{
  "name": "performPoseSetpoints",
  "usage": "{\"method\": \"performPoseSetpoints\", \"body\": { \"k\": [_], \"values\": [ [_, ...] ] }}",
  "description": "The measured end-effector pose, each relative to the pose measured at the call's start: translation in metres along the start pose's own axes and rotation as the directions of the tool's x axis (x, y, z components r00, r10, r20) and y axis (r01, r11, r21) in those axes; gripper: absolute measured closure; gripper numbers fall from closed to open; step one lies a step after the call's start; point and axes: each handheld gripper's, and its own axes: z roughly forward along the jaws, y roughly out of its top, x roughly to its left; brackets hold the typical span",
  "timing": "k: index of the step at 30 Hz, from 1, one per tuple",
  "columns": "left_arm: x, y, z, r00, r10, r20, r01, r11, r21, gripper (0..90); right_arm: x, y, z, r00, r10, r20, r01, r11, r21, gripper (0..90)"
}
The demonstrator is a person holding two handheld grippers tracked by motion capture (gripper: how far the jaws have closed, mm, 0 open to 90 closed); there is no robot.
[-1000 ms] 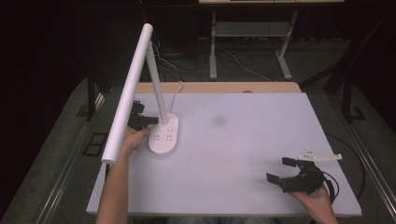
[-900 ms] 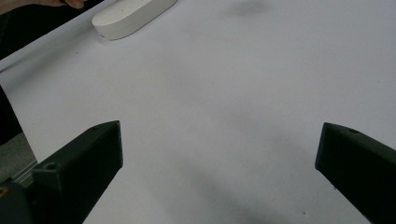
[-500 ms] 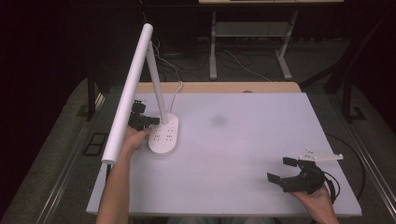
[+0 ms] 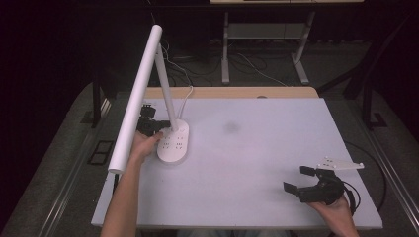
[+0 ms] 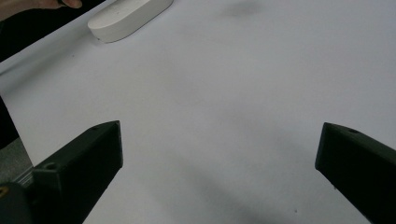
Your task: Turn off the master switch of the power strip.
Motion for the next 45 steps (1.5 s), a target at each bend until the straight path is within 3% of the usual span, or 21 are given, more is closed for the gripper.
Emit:
{"method": "performPoseSetpoints", "body": {
  "k": [12, 21, 22, 23, 24, 27, 31, 36, 39, 40, 41, 42, 43, 45],
  "values": [
    [0.0, 0.003, -0.029, 0.9998, 0.003, -0.022, -0.004, 0.9965, -0.084, 89.7, 0.0, 0.0, 0.0, 1.0, -0.005, -0.003, 0.005, 1.0, -0.003, 0.1],
    [-0.001, -0.007, -0.049, 0.9983, -0.057, -0.012, 0.055, 0.9879, -0.145, 89.4, 0.001, 0.001, 0.001, 1.0, 0.002, -0.004, -0.002, 1.0, 0.0, 0.1],
    [-0.001, -0.008, -0.052, 0.9977, -0.066, -0.01, 0.064, 0.9856, -0.157, 83.8, 0.002, 0.001, 0.002, 1.0, 0.002, -0.006, -0.002, 1.0, -0.001, 0.1],
    [-0.002, -0.01, -0.054, 0.9976, -0.07, -0.002, 0.069, 0.9849, -0.159, 83.8, 0.002, 0.001, 0.002, 1.0, 0.002, -0.006, -0.002, 1.0, -0.001, 0.1],
    [-0.002, -0.011, -0.056, 0.997, -0.077, -0.001, 0.076, 0.9837, -0.163, 76.0, 0.002, 0.001, 0.002, 1.0, -0.002, -0.006, 0.002, 1.0, 0.001, 0.1],
    [-0.003, -0.015, -0.062, 0.995, -0.099, 0.015, 0.1, 0.9799, -0.173, 71.5, 0.002, 0.001, 0.001, 1.0, 0.003, -0.006, -0.003, 1.0, 0.005, 0.1],
    [-0.003, -0.023, -0.071, 0.9938, -0.097, 0.054, 0.106, 0.9742, -0.2, 57.8, 0.001, 0.001, 0.001, 1.0, 0.005, 0.001, -0.005, 1.0, 0.003, 0.1],
    [0.0, -0.038, -0.083, 0.9912, -0.106, 0.079, 0.121, 0.9677, -0.221, 48.3, -0.001, 0.001, 0.001, 1.0, 0.007, 0.002, -0.007, 1.0, -0.002, 0.1],
    [-0.001, -0.046, -0.09, 0.992, -0.084, 0.095, 0.103, 0.969, -0.225, 35.7, 0.0, 0.001, 0.001, 1.0, 0.006, 0.002, -0.006, 1.0, 0.002, 0.1],
    [-0.002, -0.048, -0.092, 0.9927, -0.07, 0.099, 0.09, 0.9708, -0.222, 35.7, 0.0, 0.001, 0.001, 1.0, 0.006, 0.002, -0.006, 1.0, 0.002, 0.1],
    [-0.002, -0.05, -0.093, 0.9924, -0.056, 0.11, 0.079, 0.9723, -0.22, 27.7, 0.001, 0.001, 0.001, 1.0, 0.008, 0.002, -0.008, 1.0, 0.001, 0.1],
    [-0.003, -0.052, -0.095, 0.9919, -0.051, 0.116, 0.076, 0.9728, -0.219, 27.7, 0.001, 0.001, 0.001, 1.0, 0.008, 0.002, -0.008, 1.0, 0.001, 0.1],
    [-0.004, -0.054, -0.097, 0.9907, -0.045, 0.128, 0.073, 0.9727, -0.22, 20.0, 0.001, 0.001, 0.002, 1.0, 0.007, 0.003, -0.007, 1.0, 0.001, 0.1],
    [-0.007, -0.058, -0.099, 0.9897, -0.037, 0.139, 0.067, 0.9723, -0.224, 16.4, 0.0, 0.001, 0.002, 1.0, 0.007, 0.003, -0.007, 1.0, 0.0, 0.1]
  ]
}}
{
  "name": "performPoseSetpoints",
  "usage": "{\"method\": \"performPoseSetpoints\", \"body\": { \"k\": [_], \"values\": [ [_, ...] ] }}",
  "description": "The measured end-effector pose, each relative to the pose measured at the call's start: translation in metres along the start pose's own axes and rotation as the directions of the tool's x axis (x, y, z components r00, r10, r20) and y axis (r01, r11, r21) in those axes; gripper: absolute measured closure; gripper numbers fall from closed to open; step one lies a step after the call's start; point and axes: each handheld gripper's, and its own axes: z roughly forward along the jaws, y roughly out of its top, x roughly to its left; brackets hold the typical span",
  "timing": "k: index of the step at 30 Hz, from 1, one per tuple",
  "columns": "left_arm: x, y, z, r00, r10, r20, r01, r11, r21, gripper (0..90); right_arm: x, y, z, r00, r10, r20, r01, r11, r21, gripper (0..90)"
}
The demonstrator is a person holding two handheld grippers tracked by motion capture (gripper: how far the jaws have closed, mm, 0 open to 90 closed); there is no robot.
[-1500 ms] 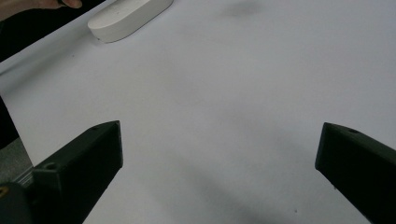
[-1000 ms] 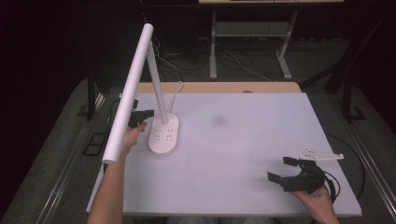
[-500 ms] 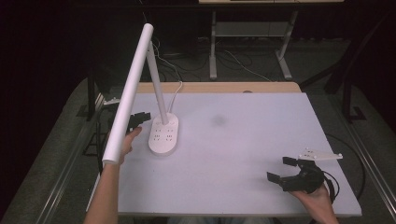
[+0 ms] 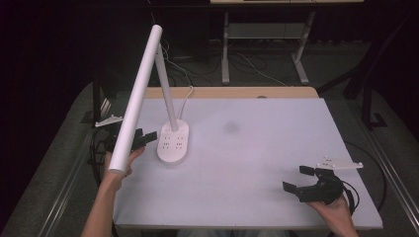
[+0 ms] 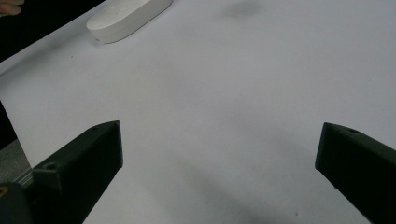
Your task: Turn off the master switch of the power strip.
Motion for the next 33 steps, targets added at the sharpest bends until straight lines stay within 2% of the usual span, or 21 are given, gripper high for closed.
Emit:
{"method": "performPoseSetpoints", "body": {
  "k": [2, 5, 9, 16, 21, 33],
  "values": [
    [-0.004, -0.004, -0.002, 1.0, 0.002, 0.0, -0.002, 1.0, -0.003, 11.1, 0.0, 0.0, 0.0, 1.0, 0.001, -0.001, -0.001, 1.0, 0.0, 0.1],
    [-0.01, -0.01, -0.002, 0.9995, 0.03, 0.011, -0.03, 0.9992, 0.026, 0.4, 0.0, 0.0, 0.0, 1.0, 0.0, 0.0, 0.0, 1.0, -0.001, 0.1],
    [-0.019, -0.019, -0.004, 0.9975, 0.053, 0.047, -0.055, 0.9982, 0.025, 0.0, 0.0, 0.0, 0.0, 1.0, 0.002, 0.0, -0.002, 1.0, -0.001, 0.1],
    [-0.03, -0.033, -0.005, 0.9922, 0.097, 0.078, -0.101, 0.9936, 0.05, 0.0, 0.0, 0.0, 0.0, 1.0, -0.004, 0.0, 0.004, 1.0, -0.006, 0.1],
    [-0.035, -0.045, -0.007, 0.9896, 0.102, 0.101, -0.108, 0.9929, 0.051, 0.0, 0.0, 0.0, 0.0, 1.0, -0.004, 0.0, 0.004, 1.0, -0.006, 0.1],
    [-0.061, -0.066, -0.005, 0.9712, 0.163, 0.173, -0.181, 0.9795, 0.089, 0.0, 0.001, 0.0, 0.0, 1.0, -0.001, 0.0, 0.001, 1.0, -0.006, 0.1]
  ]
}}
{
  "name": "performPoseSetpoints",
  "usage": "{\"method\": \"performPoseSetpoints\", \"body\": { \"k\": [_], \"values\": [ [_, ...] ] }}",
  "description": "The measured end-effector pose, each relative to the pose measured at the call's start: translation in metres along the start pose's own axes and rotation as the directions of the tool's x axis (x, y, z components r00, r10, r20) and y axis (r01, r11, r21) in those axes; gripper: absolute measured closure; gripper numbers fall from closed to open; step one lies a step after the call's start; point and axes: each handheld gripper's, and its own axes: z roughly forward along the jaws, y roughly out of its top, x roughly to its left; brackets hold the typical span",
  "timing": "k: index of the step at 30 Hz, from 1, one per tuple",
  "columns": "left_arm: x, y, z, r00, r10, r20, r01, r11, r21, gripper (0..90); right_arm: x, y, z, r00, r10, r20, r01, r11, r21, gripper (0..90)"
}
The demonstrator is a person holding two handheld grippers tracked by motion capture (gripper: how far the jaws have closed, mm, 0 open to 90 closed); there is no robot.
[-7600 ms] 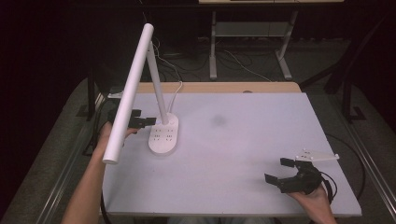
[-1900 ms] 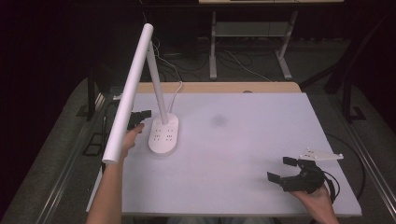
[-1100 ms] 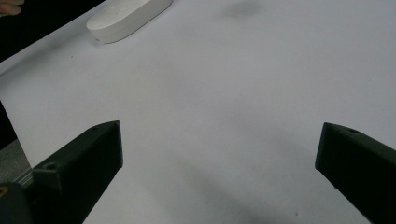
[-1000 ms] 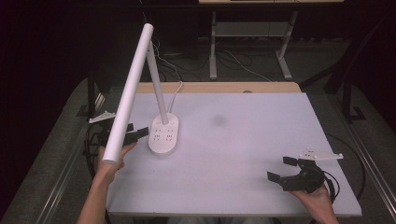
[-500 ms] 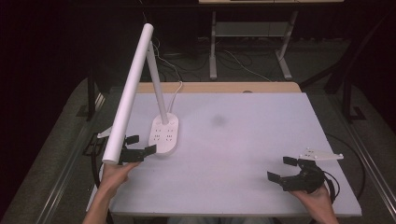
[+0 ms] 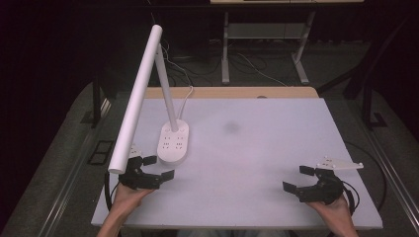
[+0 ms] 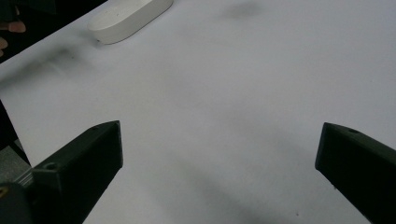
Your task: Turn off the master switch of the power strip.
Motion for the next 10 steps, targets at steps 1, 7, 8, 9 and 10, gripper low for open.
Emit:
{"method": "performPoseSetpoints", "body": {
  "k": [1, 7, 8, 9, 10],
  "values": [
    [-0.002, -0.001, 0.001, 1.0, 0.007, 0.005, -0.007, 1.0, 0.002, 0.0, 0.0, 0.0, 0.0, 1.0, -0.004, -0.001, 0.004, 1.0, -0.002, 0.1],
    [-0.011, -0.006, 0.01, 0.9992, 0.029, 0.028, -0.03, 0.9992, 0.028, 0.0, 0.001, -0.001, 0.0, 1.0, -0.007, -0.004, 0.007, 1.0, 0.002, 0.1],
    [-0.013, -0.007, 0.011, 0.9992, 0.027, 0.03, -0.028, 0.9992, 0.028, 0.0, 0.001, -0.001, 0.0, 1.0, -0.008, -0.005, 0.008, 1.0, 0.004, 0.1],
    [-0.015, -0.007, 0.012, 0.9989, 0.033, 0.032, -0.034, 0.999, 0.03, 0.0, 0.001, -0.001, 0.0, 0.9999, -0.007, -0.007, 0.007, 0.9999, 0.007, 0.1],
    [-0.015, -0.008, 0.013, 0.9987, 0.038, 0.035, -0.039, 0.9986, 0.034, 0.0, 0.002, 0.0, 0.0, 1.0, -0.003, -0.008, 0.003, 1.0, 0.009, 0.1]
  ]
}}
